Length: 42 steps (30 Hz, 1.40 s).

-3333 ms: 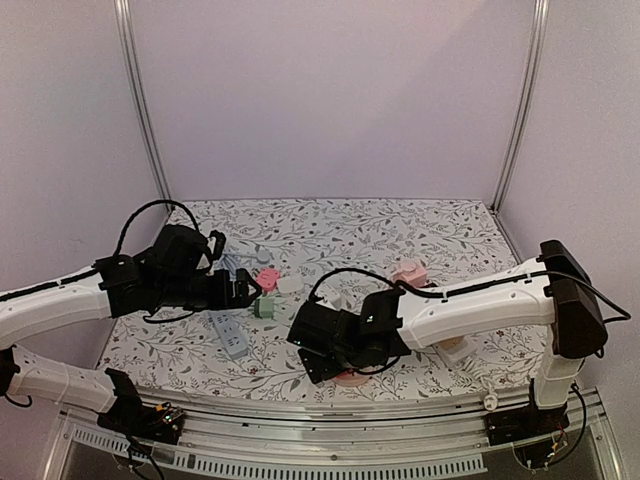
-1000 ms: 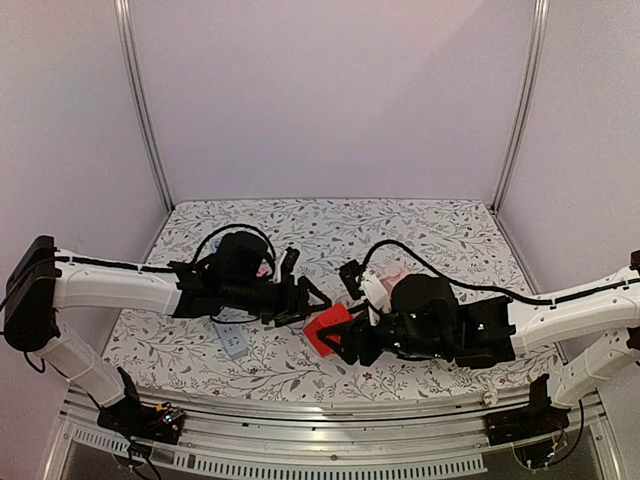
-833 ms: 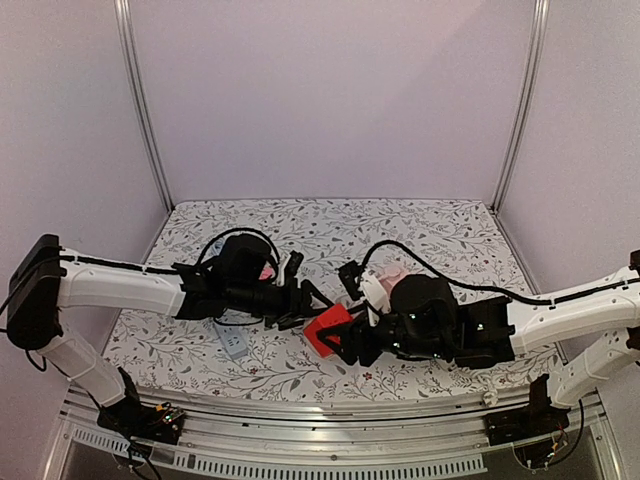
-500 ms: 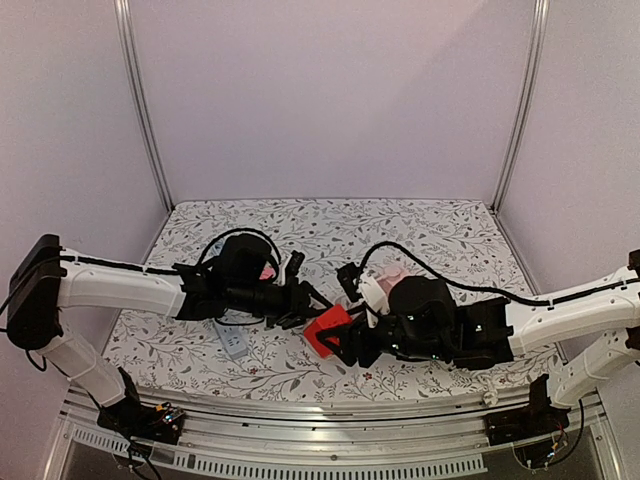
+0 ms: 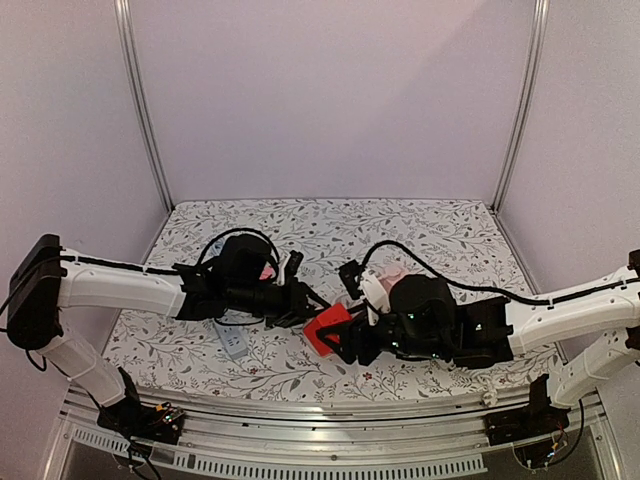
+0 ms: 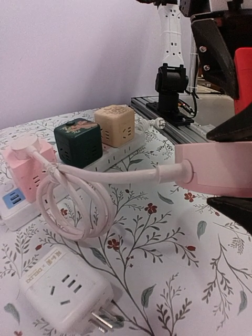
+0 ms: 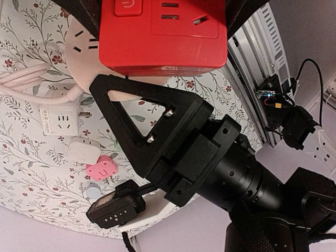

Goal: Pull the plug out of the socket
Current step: Remove the plug from the socket.

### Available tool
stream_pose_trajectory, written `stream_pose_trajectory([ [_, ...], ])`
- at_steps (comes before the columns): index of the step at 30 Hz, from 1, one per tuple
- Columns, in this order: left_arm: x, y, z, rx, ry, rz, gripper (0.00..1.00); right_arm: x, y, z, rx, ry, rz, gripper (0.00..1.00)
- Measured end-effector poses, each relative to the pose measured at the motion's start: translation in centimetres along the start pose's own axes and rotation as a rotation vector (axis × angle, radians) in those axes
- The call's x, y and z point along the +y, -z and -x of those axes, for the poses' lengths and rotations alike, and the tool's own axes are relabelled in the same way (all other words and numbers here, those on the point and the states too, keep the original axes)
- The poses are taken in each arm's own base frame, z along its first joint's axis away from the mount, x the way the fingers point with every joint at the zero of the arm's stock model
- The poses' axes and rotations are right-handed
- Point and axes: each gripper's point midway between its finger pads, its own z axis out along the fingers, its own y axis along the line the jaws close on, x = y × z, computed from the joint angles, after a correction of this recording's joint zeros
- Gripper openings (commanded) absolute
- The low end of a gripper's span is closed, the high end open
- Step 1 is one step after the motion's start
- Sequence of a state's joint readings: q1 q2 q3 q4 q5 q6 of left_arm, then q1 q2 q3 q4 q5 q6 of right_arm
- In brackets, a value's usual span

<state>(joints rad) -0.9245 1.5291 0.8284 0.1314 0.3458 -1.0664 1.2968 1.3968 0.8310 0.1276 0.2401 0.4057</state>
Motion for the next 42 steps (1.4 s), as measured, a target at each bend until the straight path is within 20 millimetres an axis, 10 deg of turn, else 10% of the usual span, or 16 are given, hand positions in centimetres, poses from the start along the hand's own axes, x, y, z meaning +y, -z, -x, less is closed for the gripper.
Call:
stream_pose_trajectory([
  [42,1.4,1.3,0.1,-0.043,-0.041,0.060,0.11,0.4,-1.5,0.2,0.054,-0.069,-0.008,0.24],
])
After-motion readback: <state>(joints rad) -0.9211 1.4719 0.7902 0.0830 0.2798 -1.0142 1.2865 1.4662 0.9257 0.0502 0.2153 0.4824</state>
